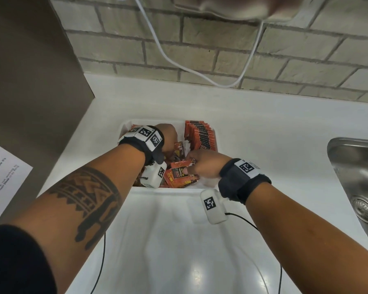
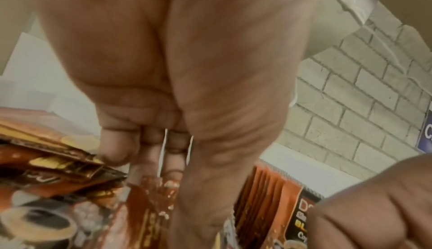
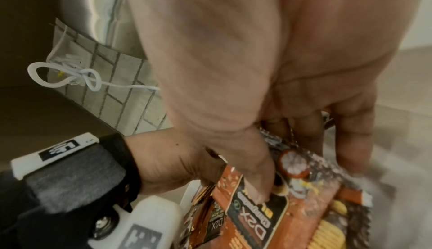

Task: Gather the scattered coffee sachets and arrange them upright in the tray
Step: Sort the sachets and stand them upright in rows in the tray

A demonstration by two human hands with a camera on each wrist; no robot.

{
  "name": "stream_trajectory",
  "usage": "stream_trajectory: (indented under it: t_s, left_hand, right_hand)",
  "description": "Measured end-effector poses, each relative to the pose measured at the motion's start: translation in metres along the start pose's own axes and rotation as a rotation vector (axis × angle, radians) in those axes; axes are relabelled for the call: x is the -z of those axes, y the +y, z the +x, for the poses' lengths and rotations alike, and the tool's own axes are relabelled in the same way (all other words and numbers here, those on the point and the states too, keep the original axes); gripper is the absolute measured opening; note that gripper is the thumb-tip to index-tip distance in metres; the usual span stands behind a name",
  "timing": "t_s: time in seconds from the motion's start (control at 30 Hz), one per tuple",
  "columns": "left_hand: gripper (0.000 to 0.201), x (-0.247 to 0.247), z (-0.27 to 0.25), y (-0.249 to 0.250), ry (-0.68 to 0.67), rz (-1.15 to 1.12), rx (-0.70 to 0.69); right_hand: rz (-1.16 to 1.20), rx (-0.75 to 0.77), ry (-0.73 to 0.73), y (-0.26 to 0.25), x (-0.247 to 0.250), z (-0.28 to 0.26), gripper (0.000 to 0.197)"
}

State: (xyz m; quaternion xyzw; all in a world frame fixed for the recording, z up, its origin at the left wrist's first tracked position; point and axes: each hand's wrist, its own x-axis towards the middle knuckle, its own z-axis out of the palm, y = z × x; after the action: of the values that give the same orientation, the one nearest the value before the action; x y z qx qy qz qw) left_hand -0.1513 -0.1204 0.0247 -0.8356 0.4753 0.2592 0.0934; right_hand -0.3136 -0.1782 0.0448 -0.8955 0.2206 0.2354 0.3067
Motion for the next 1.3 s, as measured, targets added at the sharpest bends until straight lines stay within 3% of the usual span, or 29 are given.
stream_trajectory:
  t_s: [0.33, 0.57, 0.73, 0.8, 0.87, 0.97, 1.1, 1.23, 1.3]
  left_hand:
    - [0.032, 0.02, -0.025, -0.031, -0.032, -0.121, 0.032]
    - [0.026, 0.027, -0.046, -0.059, 0.009, -0.534, 0.095]
    - [0.005, 0.014, -0.054, -0.067, 0.067, -0.934, 0.109]
    - [0.008, 0.009, -0.059, -0.065, 0.094, -1.026, 0.11]
    - [0.008, 0.006, -0.061, -0.065, 0.063, -1.111, 0.109]
    - [0.029, 0.007, -0.066, -0.066, 0.006, -1.271, 0.081]
    - [0.021, 0.008, -0.075, -0.061, -0.076, -1.546, -0.026]
    - [0.029, 0.004, -0.078, -0.058, -0.147, -1.803, -0.042]
    - [0.035, 0.003, -0.081, -0.052, -0.222, -1.885, -0.101]
  right_hand:
    - [0.031, -0.02, 0.03, 0.007, 0.012, -0.001, 0.028]
    - [0.094, 0.001, 0.122, 0.003, 0.034, -0.001, 0.016]
    - [0.295, 0.015, 0.169, -0.002, 0.039, 0.006, 0.026]
    - [0.374, 0.006, 0.176, -0.006, 0.037, 0.008, 0.031]
    - [0.46, -0.006, 0.182, -0.009, 0.035, 0.01, 0.032]
    - [0.699, -0.01, 0.159, -0.012, 0.031, 0.012, 0.03]
    - [0.998, 0.005, 0.152, -0.017, 0.025, 0.017, 0.031]
    - [1.044, 0.027, 0.198, -0.027, 0.024, 0.018, 0.015]
    - [0.979, 0.015, 0.256, -0.032, 0.024, 0.018, 0.021]
